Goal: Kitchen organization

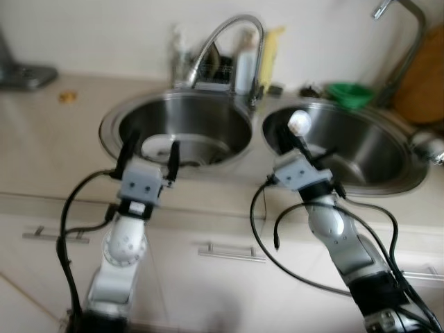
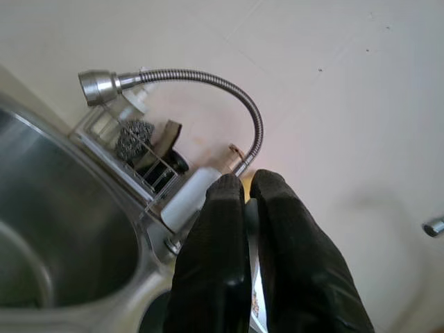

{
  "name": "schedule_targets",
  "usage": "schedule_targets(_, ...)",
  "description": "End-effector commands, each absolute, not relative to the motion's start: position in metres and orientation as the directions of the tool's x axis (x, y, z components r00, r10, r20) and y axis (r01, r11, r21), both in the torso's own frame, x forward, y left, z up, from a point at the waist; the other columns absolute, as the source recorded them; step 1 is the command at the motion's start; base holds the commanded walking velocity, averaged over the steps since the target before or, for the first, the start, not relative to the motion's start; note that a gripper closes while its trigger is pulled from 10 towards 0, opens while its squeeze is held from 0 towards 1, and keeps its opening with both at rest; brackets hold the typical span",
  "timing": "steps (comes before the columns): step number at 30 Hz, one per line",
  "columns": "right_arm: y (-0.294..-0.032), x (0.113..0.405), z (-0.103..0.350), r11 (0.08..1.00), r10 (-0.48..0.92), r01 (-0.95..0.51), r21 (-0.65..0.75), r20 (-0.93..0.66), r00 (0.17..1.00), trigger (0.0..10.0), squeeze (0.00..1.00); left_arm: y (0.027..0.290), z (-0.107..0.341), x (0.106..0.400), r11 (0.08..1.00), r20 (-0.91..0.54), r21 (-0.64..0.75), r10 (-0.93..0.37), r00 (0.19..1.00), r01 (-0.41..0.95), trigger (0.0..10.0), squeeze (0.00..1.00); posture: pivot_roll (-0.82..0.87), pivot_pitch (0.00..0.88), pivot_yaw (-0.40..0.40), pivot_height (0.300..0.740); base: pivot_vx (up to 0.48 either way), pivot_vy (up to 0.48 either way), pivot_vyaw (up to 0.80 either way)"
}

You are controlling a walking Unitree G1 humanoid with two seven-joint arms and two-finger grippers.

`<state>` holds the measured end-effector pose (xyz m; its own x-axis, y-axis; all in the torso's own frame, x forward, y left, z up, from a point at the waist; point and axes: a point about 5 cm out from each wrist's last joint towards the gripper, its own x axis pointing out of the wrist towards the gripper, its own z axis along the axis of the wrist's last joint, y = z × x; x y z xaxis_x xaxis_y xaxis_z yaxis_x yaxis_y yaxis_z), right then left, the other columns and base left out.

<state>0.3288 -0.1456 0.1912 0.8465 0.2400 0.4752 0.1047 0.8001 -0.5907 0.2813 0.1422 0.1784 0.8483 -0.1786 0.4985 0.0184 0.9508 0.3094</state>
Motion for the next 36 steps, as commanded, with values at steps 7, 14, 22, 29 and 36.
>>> schedule_targets(7, -0.165, 0.358, 0.191, 0.864, 0.059, 0.129, -0.487, 0.352, 0.934, 10.0, 0.0, 0.146, 0.182, 0.283, 0.947, 0.509, 0.321, -0.175, 0.843, 0.003, 10.0, 0.0, 0.04, 0.0, -0.063, 0.74, 0.0, 0.0, 0.0)
schedule_targets(14, -0.208, 0.375, 0.168, 0.921, -0.237, 0.25, -0.3, 0.08, 0.968, 10.0, 0.0, 0.145, 0.181, 0.282, 0.946, 0.503, 0.324, -0.178, 0.846, 0.007, 10.0, 0.0, 0.05, 0.0, -0.07, 0.74, 0.0, 0.0, 0.0)
schedule_targets(22, -0.241, 0.378, 0.164, 0.909, -0.341, 0.326, -0.26, -0.014, 0.94, 10.0, 0.0, 0.145, 0.178, 0.282, 0.945, 0.493, 0.326, -0.182, 0.851, 0.013, 10.0, 0.0, 0.05, 0.0, -0.073, 0.74, 0.0, 0.0, 0.0)
schedule_targets(29, -0.238, 0.377, 0.162, 0.939, -0.304, 0.294, -0.181, -0.032, 0.952, 10.0, 1.0, 0.144, 0.176, 0.281, 0.947, 0.484, 0.32, -0.182, 0.856, 0.02, 10.0, 0.0, 0.04, 0.0, -0.07, 0.74, 0.0, 0.0, 0.0)
schedule_targets(36, -0.225, 0.377, 0.164, 0.964, -0.24, 0.24, -0.117, 0.012, 0.971, 10.0, 1.0, 0.142, 0.175, 0.281, 0.952, 0.474, 0.302, -0.19, 0.86, 0.043, 10.0, 0.0, 0.04, 0.0, -0.066, 0.74, 0.0, 0.0, 0.0)
